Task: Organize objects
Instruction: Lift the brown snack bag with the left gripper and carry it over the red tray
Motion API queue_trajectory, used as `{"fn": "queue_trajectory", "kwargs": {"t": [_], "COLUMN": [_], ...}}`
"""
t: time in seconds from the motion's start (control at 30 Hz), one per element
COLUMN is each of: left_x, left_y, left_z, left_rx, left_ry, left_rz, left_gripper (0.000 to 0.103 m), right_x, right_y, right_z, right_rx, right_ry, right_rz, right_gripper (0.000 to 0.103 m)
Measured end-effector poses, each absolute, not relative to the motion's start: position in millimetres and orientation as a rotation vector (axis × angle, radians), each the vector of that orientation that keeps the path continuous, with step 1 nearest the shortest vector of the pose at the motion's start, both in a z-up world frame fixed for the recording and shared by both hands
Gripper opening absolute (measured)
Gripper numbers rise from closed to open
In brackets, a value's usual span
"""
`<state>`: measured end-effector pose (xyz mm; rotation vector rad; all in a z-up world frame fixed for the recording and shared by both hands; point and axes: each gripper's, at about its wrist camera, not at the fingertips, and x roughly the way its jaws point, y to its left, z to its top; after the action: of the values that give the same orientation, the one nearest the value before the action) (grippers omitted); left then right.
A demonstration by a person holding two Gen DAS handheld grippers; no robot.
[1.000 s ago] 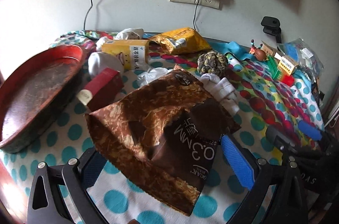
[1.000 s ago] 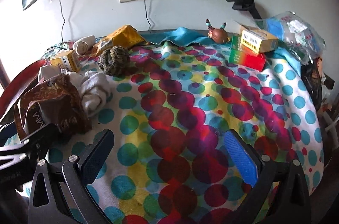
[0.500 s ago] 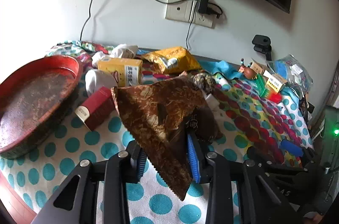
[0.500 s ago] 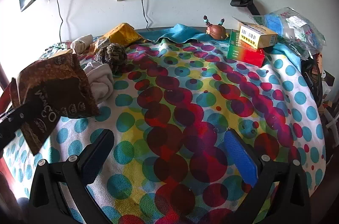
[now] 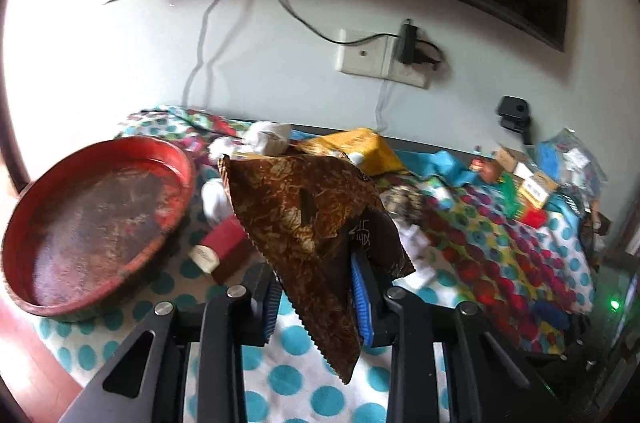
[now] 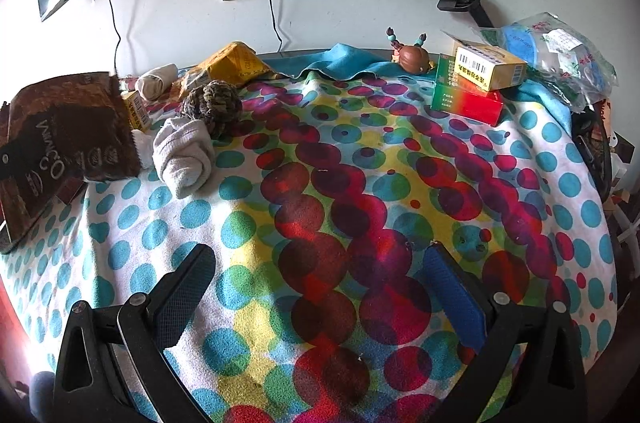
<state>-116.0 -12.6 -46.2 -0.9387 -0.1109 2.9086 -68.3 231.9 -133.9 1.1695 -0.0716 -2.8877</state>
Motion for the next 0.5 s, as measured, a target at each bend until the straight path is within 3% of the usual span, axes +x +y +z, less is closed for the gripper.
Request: {"fn": "queue_trajectory", "kwargs": {"t": [0.5], "left_x": [-125], "left_y": [-104], "left_z": [-23], "left_rx": [-0.990], "left_ry": [-0.101], "left_rz": [3.214], "left_gripper": [0.031], "right_x": [-68], "right_y": [229], "right_z": [-135], "right_rx": [1.165], "right_ry": [-0.050], "right_rz": [-2.891], "right_gripper": [0.103]}}
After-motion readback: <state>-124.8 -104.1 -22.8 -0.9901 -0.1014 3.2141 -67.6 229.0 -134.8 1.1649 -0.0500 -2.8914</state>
